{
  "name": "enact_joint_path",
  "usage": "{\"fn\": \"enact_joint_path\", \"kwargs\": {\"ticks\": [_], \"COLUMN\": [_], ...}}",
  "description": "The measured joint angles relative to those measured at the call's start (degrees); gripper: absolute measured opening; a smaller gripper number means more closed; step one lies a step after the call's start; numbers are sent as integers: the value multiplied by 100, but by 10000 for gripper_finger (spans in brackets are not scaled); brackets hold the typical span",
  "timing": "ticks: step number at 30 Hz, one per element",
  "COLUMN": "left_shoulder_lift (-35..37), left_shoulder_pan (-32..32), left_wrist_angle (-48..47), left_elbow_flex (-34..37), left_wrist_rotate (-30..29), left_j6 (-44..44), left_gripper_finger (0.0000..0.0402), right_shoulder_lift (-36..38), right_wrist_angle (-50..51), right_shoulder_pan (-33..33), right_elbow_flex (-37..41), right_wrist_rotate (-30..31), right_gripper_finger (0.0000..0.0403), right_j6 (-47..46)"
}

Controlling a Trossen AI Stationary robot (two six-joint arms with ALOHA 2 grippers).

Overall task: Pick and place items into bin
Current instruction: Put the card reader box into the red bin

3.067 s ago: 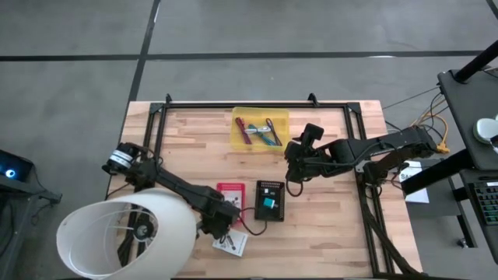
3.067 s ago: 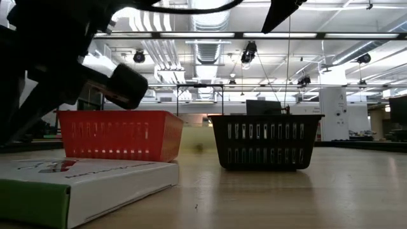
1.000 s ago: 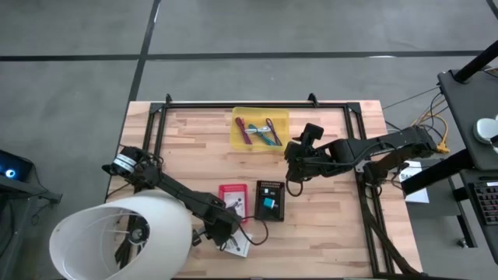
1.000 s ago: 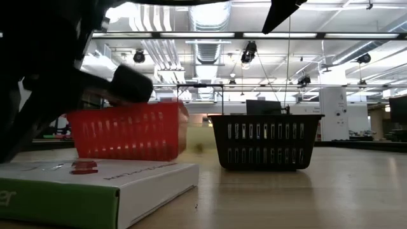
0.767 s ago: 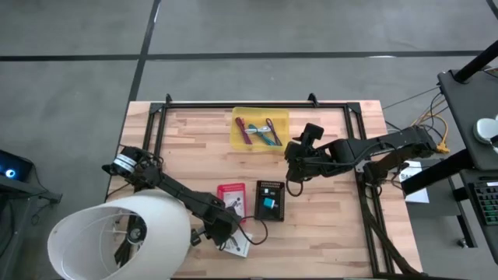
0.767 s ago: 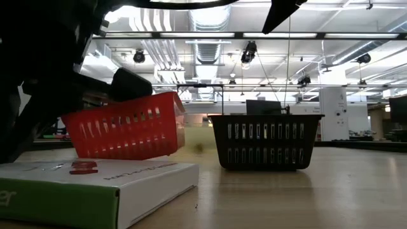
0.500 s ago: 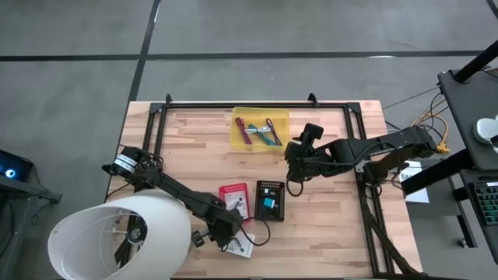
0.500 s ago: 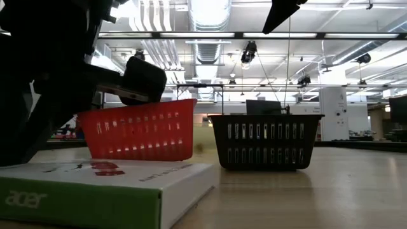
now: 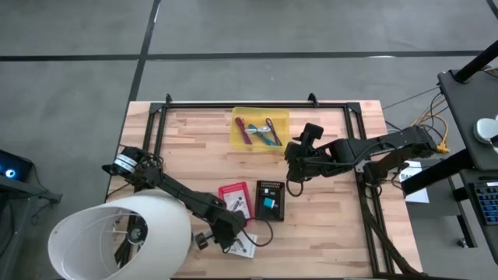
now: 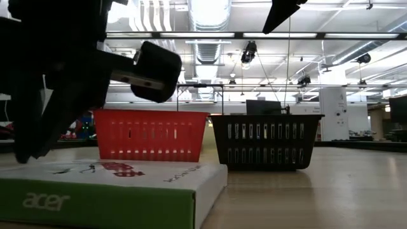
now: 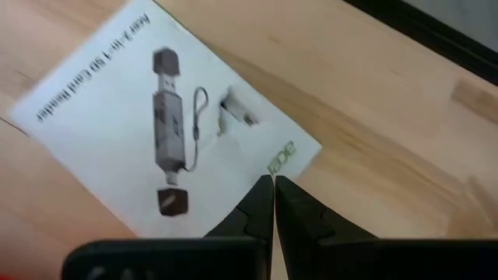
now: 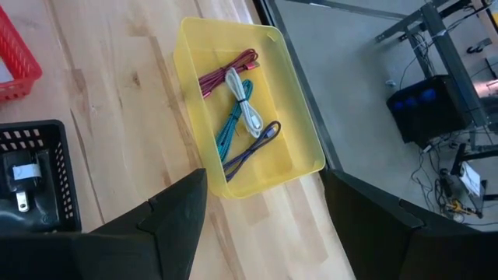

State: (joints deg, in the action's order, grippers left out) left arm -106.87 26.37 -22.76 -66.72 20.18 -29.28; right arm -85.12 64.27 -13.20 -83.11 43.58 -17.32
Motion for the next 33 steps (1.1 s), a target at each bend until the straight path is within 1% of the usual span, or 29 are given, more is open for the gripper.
{"fn": "enact_joint_path", "kwargs": {"ticks": [5, 10, 12, 14, 20, 24, 33], "left_shoulder_lift": [0, 10, 20, 20, 63, 8, -240], "left_shoulder_pan": [-4, -11, -13, -7, -12, 2, 7], "left_wrist_angle": [191, -326, -502, -662, -675, -727, -610], "left_elbow_flex": [2, -98, -135, -157, -243, -201, -176], "left_wrist_rotate": [-108, -114, 35, 116, 84, 471, 501], "left_j6": [6, 337, 490, 493, 492, 490, 179], "left_gripper_finger": [0, 0, 0, 0, 0, 0, 0], "right_shoulder_lift": [0, 40, 53, 64, 82, 107, 205], "right_wrist_angle": [0, 0, 0, 0, -2, -2, 0], "right_shoulder_pan": [1, 1, 1, 1, 0, -1, -1], "right_elbow_flex": [0, 0, 0, 0, 0, 0, 0], "right_wrist_rotate": [-1, 1, 2, -1, 1, -1, 2], "right_gripper_finger": [247, 247, 247, 247, 247, 247, 247], "right_j6": [0, -1, -2, -2, -2, 0, 101]}}
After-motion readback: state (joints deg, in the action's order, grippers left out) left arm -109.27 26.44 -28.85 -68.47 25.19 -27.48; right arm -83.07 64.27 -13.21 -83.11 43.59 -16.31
